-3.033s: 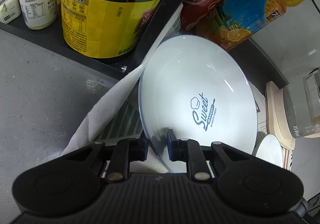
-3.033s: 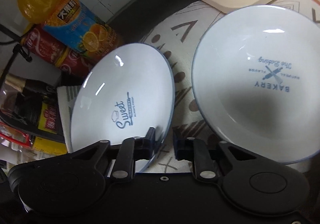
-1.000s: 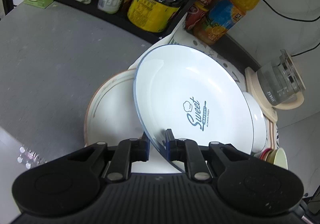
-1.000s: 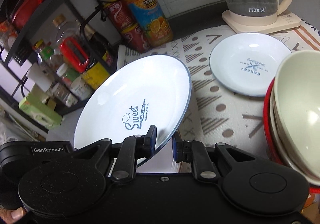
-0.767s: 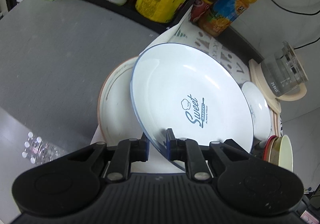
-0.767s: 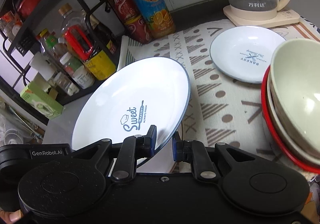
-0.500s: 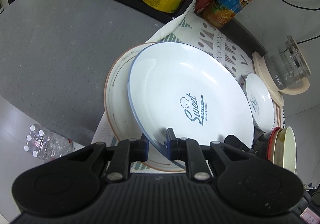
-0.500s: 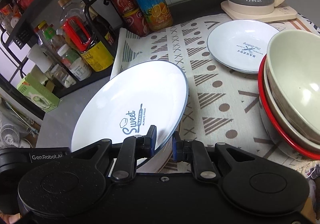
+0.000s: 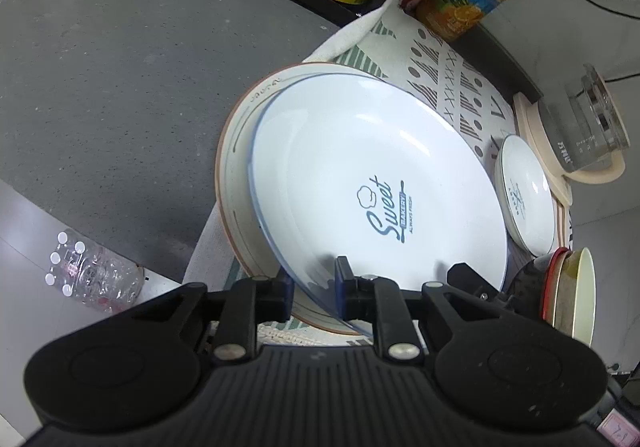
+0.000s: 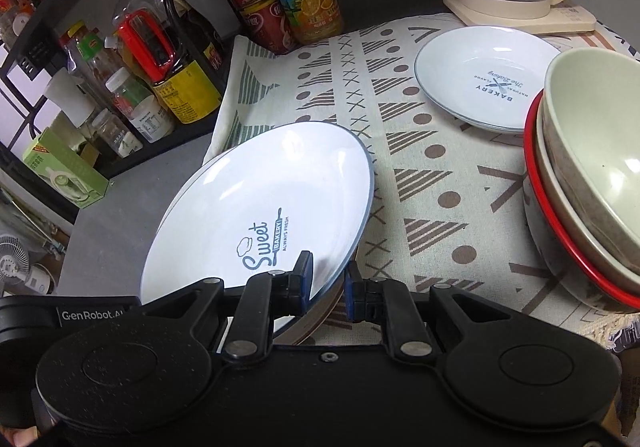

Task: Organize plates and bowls
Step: 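Lift the 'Sweet' plate and carry it over the flower-pattern plate, then lower the 'Sweet' plate onto the flower plate and open both tools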

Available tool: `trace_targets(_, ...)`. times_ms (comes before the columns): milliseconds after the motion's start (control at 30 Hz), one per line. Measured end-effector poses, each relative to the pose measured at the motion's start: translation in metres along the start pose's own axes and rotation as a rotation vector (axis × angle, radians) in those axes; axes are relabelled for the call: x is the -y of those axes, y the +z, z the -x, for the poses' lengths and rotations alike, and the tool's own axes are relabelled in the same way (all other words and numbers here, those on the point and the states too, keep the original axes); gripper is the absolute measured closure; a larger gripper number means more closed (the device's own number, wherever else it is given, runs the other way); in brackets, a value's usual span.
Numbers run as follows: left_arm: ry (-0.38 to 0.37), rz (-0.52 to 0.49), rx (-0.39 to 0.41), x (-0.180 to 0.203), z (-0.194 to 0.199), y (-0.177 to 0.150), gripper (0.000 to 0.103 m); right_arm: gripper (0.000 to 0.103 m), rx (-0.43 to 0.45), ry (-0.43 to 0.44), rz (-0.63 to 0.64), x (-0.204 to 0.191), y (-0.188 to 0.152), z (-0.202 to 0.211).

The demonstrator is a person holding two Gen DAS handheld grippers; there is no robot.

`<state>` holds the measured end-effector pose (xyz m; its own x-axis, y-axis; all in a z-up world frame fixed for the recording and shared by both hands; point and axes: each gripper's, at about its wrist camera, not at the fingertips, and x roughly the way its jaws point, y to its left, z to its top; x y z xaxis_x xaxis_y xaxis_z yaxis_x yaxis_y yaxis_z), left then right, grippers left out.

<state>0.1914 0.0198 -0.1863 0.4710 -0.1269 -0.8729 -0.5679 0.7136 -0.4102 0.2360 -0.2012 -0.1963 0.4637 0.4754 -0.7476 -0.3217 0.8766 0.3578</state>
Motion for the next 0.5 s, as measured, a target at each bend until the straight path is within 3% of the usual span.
trace_targets(267,0.062,-0.023,-0.053,0.003,-0.004,0.015,0.079,0.089,-0.001,-0.007,0.001,-0.001,0.007,-0.002)
trace_targets(500,0.098,0.022,0.037,-0.02,0.015,0.038,0.075,0.092,-0.008,-0.028,0.008,-0.001,0.012,-0.007)
